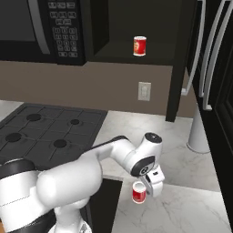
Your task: Restock the canned food cabinet by taking the new fresh canned food from the counter and placing it in the cabinet. Then, take the old canned food from the cabinet and place it on the counter.
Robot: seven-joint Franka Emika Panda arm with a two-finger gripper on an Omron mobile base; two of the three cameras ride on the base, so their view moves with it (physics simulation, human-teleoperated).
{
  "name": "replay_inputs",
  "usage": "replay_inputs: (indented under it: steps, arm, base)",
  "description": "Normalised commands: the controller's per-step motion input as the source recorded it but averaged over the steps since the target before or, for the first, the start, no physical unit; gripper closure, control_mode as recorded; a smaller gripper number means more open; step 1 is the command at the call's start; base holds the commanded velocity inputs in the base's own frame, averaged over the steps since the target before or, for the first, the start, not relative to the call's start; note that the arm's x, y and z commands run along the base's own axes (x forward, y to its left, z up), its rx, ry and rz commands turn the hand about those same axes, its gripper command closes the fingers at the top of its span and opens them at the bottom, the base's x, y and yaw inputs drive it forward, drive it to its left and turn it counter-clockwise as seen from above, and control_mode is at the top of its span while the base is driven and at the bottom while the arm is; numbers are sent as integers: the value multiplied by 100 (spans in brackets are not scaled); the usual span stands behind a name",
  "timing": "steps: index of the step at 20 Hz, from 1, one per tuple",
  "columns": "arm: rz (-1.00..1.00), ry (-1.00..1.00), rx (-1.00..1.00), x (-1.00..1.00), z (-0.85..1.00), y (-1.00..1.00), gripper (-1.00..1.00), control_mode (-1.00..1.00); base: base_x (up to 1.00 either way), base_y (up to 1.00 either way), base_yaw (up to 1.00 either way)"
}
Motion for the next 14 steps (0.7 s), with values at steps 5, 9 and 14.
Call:
replay_inputs:
  steps: [5, 9, 14]
  arm:
    - [0, -2, 0, -1, 4, 21, -100, -100]
    - [0, 0, -1, -2, 0, 25, -100, -100]
    - [0, 0, -1, -9, -13, -2, -100, -100]
  base:
    - [0, 0, 0]
    - [0, 0, 0]
    - [0, 0, 0]
